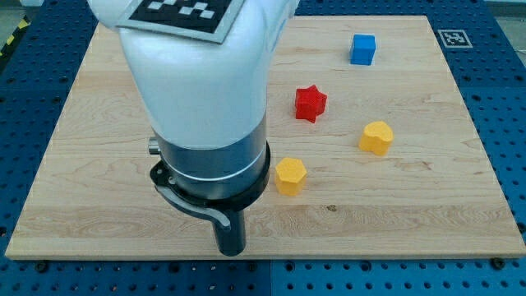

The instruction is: Slide the yellow hexagon to the right side of the green star

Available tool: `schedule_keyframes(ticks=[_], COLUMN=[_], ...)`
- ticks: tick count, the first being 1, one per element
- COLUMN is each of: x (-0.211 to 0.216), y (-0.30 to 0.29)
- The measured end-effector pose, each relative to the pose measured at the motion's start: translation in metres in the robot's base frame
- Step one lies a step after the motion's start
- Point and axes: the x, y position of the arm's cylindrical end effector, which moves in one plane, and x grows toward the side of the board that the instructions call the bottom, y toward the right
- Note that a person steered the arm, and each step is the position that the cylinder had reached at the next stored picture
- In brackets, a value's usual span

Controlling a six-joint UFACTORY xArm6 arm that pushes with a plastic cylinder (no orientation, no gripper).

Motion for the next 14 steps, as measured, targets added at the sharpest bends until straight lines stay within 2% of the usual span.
schedule_keyframes(ticks=[2,4,5,6,7,11,14], x=[0.0,-0.04,-0.04,-0.048,-0.051,-0.081,-0.12], y=[0.001,0.036,0.042,0.083,0.097,0.079,0.037])
